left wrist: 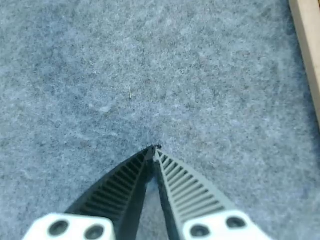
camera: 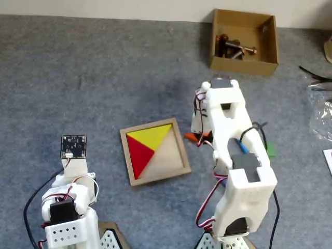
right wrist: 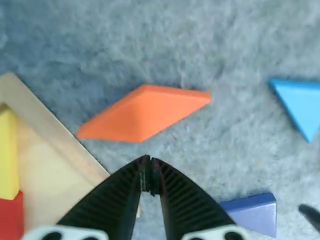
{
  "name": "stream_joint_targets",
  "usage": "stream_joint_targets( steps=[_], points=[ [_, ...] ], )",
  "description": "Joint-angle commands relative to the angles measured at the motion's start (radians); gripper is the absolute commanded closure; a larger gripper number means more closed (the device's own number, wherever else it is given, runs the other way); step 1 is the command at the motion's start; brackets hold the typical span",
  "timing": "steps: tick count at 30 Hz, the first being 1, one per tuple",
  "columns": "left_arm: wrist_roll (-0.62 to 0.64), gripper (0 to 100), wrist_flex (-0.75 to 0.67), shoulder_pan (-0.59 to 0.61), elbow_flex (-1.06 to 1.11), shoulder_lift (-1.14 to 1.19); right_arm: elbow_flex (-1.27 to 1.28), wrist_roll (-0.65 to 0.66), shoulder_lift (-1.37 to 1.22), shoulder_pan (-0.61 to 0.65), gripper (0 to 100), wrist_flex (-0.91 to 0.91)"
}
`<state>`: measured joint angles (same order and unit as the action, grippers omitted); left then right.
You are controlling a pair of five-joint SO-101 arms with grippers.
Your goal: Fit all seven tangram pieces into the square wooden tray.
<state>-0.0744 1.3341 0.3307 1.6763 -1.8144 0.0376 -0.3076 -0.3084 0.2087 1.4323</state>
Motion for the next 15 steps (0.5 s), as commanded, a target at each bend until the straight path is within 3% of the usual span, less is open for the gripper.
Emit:
stream_joint_targets(
  steps=[1,7,15],
  points=[
    [0.009,99,0.005,0.013,0.019,-0.007,-0.004,-0.009,0.022,0.033,99.4,-0.038],
    [0.009,99,0.005,0.013,0.019,-0.007,-0.008,-0.009,0.021,0.128,99.4,-0.13],
    [0.009,99,0.005,0.013,0.019,-0.007,0.018,-0.011,0.018,0.139,99.4,-0.219]
  ],
)
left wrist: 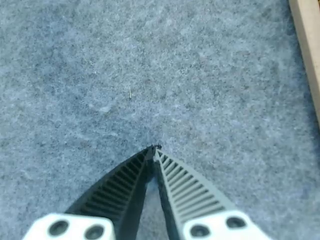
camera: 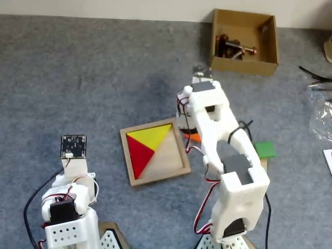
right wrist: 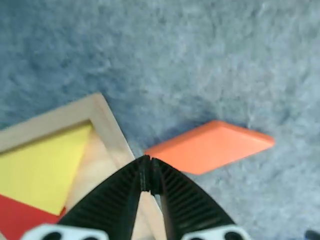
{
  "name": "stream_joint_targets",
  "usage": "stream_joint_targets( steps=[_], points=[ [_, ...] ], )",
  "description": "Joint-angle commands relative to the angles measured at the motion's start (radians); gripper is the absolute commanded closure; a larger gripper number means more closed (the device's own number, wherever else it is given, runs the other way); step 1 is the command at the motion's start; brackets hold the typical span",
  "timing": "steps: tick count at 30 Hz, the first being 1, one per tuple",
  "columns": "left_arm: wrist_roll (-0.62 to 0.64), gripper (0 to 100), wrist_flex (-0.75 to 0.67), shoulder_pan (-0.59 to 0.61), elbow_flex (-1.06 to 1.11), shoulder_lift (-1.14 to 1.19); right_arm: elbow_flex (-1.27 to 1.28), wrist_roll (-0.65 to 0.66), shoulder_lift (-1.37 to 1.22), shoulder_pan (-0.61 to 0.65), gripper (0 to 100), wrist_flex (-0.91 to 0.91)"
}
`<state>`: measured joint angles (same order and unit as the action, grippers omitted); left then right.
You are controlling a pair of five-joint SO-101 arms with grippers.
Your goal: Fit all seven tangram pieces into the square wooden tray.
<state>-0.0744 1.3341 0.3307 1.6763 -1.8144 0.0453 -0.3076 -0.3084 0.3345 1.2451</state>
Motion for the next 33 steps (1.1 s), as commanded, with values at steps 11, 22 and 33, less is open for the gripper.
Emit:
stream_joint_targets(
  steps=[11,22,33],
  points=[
    [0.009,99,0.005,0.013,0.019,-0.007,0.056,-0.011,0.013,0.01,99.4,-0.047],
    [0.009,99,0.005,0.013,0.019,-0.007,0.116,-0.006,0.019,-0.027,99.4,-0.05],
    [0.009,99,0.005,0.013,0.019,-0.007,0.114,-0.005,0.019,-0.074,99.4,0.05]
  ],
)
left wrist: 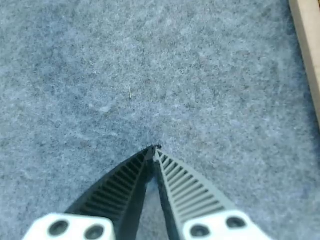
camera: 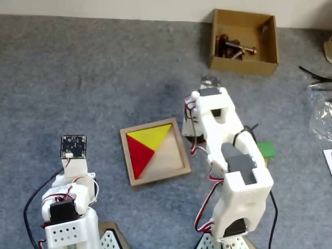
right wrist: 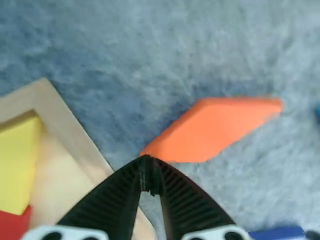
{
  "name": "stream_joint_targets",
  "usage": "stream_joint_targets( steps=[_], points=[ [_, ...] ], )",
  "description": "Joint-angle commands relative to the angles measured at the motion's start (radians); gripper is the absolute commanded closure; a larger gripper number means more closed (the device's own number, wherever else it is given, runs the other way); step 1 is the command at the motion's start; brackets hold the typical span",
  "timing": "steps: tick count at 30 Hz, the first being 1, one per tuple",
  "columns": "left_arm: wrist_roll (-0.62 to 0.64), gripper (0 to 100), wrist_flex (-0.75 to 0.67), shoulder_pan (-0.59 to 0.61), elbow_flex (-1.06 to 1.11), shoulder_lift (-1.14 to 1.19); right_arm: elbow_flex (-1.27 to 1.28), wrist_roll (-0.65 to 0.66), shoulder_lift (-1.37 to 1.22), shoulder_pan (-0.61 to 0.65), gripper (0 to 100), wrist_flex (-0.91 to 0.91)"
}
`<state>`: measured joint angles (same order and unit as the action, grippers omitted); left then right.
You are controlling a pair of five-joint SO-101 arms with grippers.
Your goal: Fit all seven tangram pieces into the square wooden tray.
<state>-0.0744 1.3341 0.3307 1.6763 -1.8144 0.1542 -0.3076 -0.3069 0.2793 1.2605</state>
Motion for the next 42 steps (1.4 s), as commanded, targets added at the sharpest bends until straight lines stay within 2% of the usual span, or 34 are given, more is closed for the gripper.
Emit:
stream_joint_targets(
  steps=[1,9,17,23,30,37,42],
  points=[
    [0.009,99,0.005,0.013,0.019,-0.007,0.005,-0.005,0.018,-0.019,99.4,0.041],
    [0.009,99,0.005,0.013,0.019,-0.007,-0.001,-0.003,0.018,-0.021,99.4,0.104],
    [0.009,99,0.005,0.013,0.019,-0.007,-0.001,-0.003,0.021,-0.105,99.4,0.105],
    [0.009,99,0.005,0.013,0.019,-0.007,-0.047,0.0,0.045,-0.09,99.4,0.197],
    [0.009,99,0.005,0.013,0.019,-0.007,-0.067,0.193,0.206,-0.054,99.4,0.245],
    [0.009,99,0.005,0.013,0.019,-0.007,-0.067,0.565,0.246,0.001,99.4,0.245],
    [0.009,99,0.005,0.013,0.019,-0.007,-0.085,0.588,0.2,0.008,99.4,0.171]
  ],
)
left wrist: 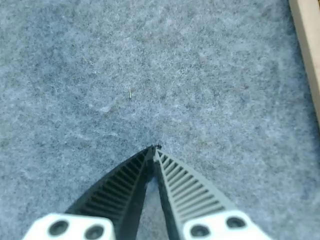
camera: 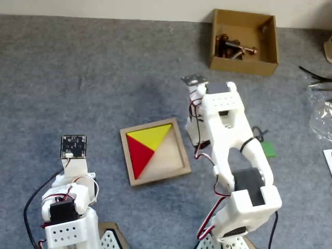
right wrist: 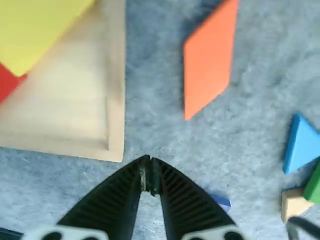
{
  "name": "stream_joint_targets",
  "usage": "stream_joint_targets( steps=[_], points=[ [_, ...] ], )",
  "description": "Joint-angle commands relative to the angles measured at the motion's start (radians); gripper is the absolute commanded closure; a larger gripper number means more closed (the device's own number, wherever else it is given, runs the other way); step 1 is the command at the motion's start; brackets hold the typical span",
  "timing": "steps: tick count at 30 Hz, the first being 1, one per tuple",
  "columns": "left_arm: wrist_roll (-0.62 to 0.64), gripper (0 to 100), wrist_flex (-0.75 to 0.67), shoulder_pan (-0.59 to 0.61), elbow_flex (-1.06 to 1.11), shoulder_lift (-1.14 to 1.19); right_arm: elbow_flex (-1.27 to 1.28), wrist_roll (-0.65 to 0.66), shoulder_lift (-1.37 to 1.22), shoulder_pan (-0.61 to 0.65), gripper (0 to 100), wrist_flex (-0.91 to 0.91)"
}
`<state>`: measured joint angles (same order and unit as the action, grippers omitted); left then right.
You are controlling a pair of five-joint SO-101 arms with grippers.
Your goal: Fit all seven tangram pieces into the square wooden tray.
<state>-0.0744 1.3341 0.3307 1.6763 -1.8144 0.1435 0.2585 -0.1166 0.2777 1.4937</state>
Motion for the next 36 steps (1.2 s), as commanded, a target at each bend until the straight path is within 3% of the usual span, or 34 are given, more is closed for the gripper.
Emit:
stream_joint_targets(
  steps=[1,8,15,25,36],
  points=[
    [0.009,99,0.005,0.013,0.019,-0.007,-0.088,0.021,0.002,0.008,99.4,-0.096],
    [0.009,99,0.005,0.013,0.019,-0.007,-0.153,0.032,-0.036,-0.019,96.7,-0.128],
    [0.009,99,0.005,0.013,0.019,-0.007,-0.153,0.149,-0.038,-0.024,73.9,-0.14],
    [0.009,99,0.005,0.013,0.019,-0.007,-0.067,0.158,-0.067,-0.022,73.1,-0.268],
    [0.009,99,0.005,0.013,0.019,-0.007,-0.051,0.218,-0.197,-0.022,73.2,-0.266]
  ],
)
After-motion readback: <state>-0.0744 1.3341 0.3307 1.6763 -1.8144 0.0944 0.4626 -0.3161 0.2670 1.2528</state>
